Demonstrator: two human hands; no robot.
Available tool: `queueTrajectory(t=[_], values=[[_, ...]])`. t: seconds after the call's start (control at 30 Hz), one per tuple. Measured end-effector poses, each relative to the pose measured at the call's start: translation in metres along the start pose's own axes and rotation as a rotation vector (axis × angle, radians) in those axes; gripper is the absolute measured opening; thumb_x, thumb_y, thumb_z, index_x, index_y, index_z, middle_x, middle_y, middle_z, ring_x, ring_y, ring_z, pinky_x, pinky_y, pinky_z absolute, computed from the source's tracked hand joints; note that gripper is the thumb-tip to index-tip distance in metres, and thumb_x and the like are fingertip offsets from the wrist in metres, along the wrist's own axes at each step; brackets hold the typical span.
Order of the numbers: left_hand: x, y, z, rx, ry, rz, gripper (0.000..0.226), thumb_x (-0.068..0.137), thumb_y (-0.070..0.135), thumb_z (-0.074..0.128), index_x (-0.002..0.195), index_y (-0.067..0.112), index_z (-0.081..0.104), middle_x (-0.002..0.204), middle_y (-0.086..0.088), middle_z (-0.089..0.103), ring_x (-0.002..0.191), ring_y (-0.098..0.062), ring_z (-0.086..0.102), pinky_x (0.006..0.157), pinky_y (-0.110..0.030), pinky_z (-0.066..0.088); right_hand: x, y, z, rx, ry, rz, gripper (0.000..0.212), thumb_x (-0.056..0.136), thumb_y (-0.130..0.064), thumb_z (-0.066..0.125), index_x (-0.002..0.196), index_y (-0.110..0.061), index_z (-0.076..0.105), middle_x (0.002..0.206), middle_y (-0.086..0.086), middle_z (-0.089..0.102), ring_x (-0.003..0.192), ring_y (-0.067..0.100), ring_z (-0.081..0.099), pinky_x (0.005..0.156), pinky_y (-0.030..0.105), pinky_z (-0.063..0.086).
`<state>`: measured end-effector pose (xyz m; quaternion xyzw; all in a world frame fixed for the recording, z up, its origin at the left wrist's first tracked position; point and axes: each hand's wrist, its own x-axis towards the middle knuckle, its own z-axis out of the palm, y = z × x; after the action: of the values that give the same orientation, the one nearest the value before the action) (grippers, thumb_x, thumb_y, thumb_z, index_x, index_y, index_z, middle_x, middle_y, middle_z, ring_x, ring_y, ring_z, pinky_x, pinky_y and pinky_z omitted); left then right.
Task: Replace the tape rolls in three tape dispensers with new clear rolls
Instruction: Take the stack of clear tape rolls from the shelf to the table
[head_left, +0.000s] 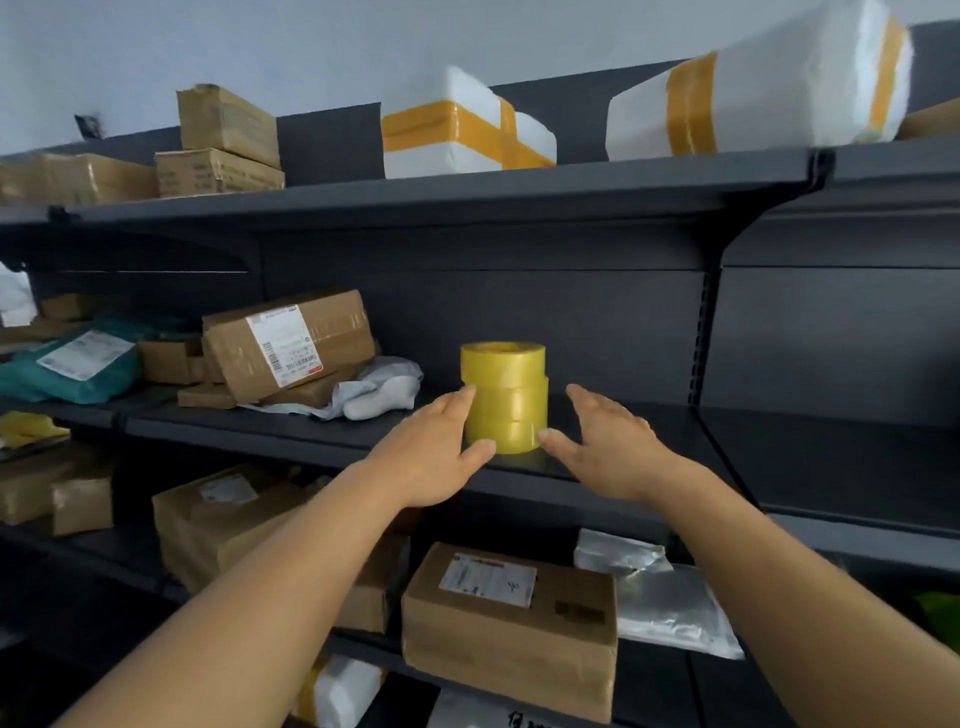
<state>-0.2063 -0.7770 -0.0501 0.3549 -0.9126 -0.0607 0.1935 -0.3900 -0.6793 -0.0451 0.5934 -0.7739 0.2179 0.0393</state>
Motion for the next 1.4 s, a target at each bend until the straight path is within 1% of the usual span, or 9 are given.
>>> queueTrajectory(t=[0.17,0.3,0.43,0.57,0.8,0.97,1.1,1.27,1.4], values=[[0.053,-0.020,0.016,-0.214,0.066,-0.042,0.086,0.091,0.050,0.048,0.149,0.029,-0.012,0.160,0.000,0.003,0.145,-0.019,0.015,0.112,-0.034,0.022,0.055,0.011,0.015,0.213,-0.042,0.006,0.091,0.089,-0.055,0.052,0.151,-0.025,-0.008,0.160,0.003,0.010,0.146,0.023,0.012,0.116,0.041,0.019],[0.083,-0.031,0.032,-0.430,0.113,-0.088,0.098,0.085,0.055,0.056,0.147,0.034,-0.017,0.160,0.006,-0.002,0.145,-0.014,0.008,0.102,-0.024,0.016,0.084,0.012,0.031,0.382,-0.035,0.022,0.098,0.085,-0.058,0.055,0.148,-0.033,-0.016,0.160,0.000,0.008,0.144,0.023,0.020,0.110,0.040,0.028],[0.106,-0.039,0.041,-0.632,0.126,-0.119,0.107,0.077,0.065,0.057,0.144,0.038,-0.021,0.160,0.006,-0.003,0.145,-0.014,0.009,0.107,-0.027,0.019,0.104,0.007,0.043,0.523,-0.022,0.074,0.106,0.079,-0.067,0.053,0.145,-0.035,-0.024,0.161,-0.002,-0.003,0.145,0.022,0.018,0.109,0.037,0.030],[0.119,-0.047,0.043,-0.645,0.049,-0.123,0.118,0.063,0.079,0.056,0.141,0.043,-0.024,0.159,0.007,0.002,0.143,-0.014,0.016,0.102,-0.025,0.024,0.115,0.002,0.052,0.621,-0.030,0.125,0.110,0.076,-0.069,0.056,0.142,-0.040,-0.028,0.161,0.003,0.004,0.142,0.026,0.026,0.109,0.040,0.033],[0.128,-0.057,0.048,-0.696,-0.044,-0.081,0.131,0.057,0.062,0.077,0.129,0.057,-0.032,0.156,0.010,0.016,0.114,-0.004,0.033,0.086,-0.025,0.035,0.121,-0.009,0.056,0.683,-0.037,0.231,0.125,0.068,-0.064,0.070,0.139,-0.044,-0.030,0.158,0.006,0.015,0.138,0.029,0.032,0.109,0.048,0.036],[0.129,-0.058,0.051,-0.816,-0.002,-0.055,0.125,0.067,0.043,0.080,0.134,0.058,-0.024,0.151,0.009,0.026,0.114,-0.007,0.038,0.089,-0.028,0.038,0.116,-0.014,0.053,0.788,-0.015,0.275,0.116,0.066,-0.070,0.063,0.141,-0.049,-0.022,0.155,0.000,0.024,0.134,0.027,0.036,0.102,0.051,0.042],[0.123,-0.057,0.052,-0.878,0.040,-0.028,0.122,0.070,0.033,0.081,0.140,0.053,-0.017,0.149,0.010,0.032,0.118,-0.006,0.039,0.097,-0.029,0.039,0.108,-0.021,0.052,0.880,0.025,0.292,0.112,0.060,-0.076,0.055,0.143,-0.051,-0.016,0.151,-0.004,0.032,0.123,0.021,0.043,0.094,0.044,0.045],[0.112,-0.050,0.043,-0.897,0.081,0.020,0.121,0.070,0.032,0.081,0.140,0.053,-0.016,0.151,0.009,0.030,0.123,-0.008,0.039,0.097,-0.029,0.038,0.096,-0.029,0.042,0.878,0.120,0.319,0.098,0.059,-0.088,0.026,0.144,-0.053,-0.007,0.157,-0.003,0.025,0.136,0.027,0.035,0.106,0.055,0.037],[0.103,-0.032,0.034,-0.910,0.102,0.068,0.121,0.069,0.033,0.081,0.139,0.054,-0.015,0.150,0.008,0.033,0.123,-0.011,0.041,0.090,-0.028,0.037,0.076,-0.033,0.024,0.837,0.216,0.337,0.099,0.058,-0.087,0.023,0.146,-0.051,-0.003,0.157,-0.002,0.025,0.137,0.027,0.034,0.105,0.056,0.037]])
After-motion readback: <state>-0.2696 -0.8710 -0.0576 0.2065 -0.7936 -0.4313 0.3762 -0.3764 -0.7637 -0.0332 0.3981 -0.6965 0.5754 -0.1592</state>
